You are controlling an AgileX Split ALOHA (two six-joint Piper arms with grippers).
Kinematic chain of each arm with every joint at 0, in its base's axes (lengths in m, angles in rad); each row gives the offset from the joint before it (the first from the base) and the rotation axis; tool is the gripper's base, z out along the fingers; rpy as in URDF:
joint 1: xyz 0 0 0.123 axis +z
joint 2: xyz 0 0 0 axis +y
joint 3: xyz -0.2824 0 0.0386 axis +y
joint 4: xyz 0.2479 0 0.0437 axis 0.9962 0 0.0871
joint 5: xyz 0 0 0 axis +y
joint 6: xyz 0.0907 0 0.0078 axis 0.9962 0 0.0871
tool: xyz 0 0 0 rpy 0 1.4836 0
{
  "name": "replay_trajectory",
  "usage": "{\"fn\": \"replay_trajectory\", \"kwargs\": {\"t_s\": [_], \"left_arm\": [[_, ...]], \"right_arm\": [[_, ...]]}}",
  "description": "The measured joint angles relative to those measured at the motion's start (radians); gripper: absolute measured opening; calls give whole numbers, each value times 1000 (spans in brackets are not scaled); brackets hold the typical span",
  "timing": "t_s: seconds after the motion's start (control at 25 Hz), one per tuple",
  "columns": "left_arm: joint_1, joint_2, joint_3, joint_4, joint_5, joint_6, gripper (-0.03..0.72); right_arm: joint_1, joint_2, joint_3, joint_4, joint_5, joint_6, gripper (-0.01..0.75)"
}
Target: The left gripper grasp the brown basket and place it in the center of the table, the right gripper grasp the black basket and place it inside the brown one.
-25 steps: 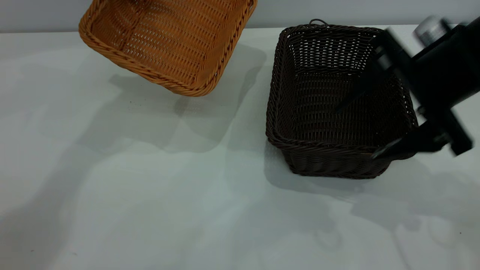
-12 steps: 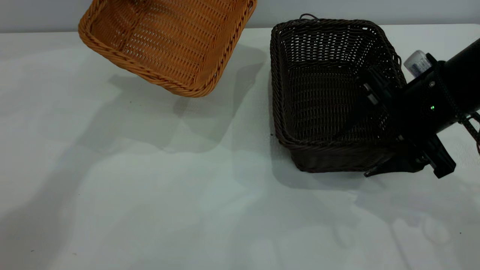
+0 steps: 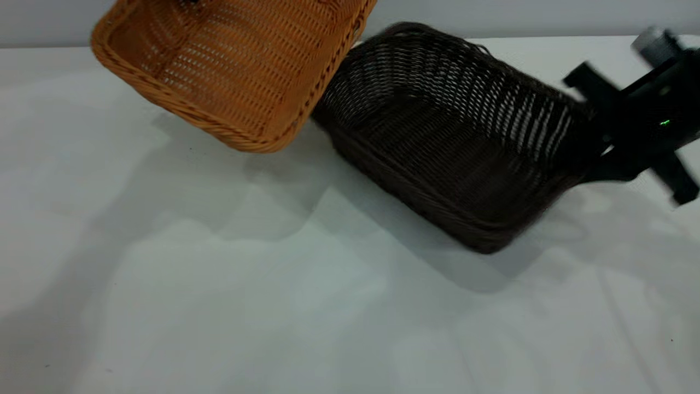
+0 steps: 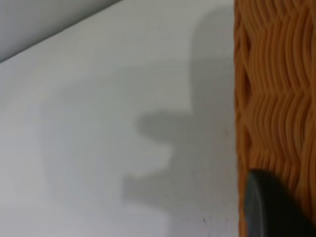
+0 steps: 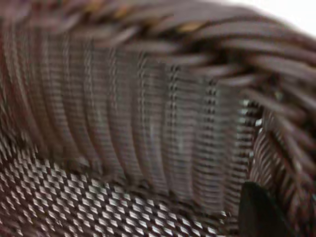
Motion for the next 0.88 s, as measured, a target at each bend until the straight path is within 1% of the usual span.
{"fn": "replay_trajectory", "kwargs": {"t_s": [0.04, 0.16, 0.28, 0.4, 0.52, 0.6, 0.72, 0.88], "left_arm": [[-3, -6, 0, -2, 25, 28, 78], [-19, -20, 0, -29, 126, 162, 78], [-44, -21, 0, -130, 199, 390, 78], [-79, -10, 0, -245, 237, 678, 78], [-119, 20, 0, -326, 247, 944, 78], [-152, 51, 0, -340, 240, 1058, 78], [-210, 111, 0, -342, 192, 1174, 78], [-282, 167, 0, -344, 129, 1208, 78]], "right_arm": [[-33, -10, -9, -20, 6, -28, 79], [-163, -64, -58, -86, 20, -59, 79], [-299, -128, -119, -163, 80, -39, 79], [-386, -180, -177, -291, 202, 27, 79], [-435, -213, -223, -438, 344, 88, 79], [-452, -227, -244, -514, 399, 111, 79], [-459, -239, -252, -548, 419, 125, 79], [-460, -244, -254, -555, 427, 131, 79]]}}
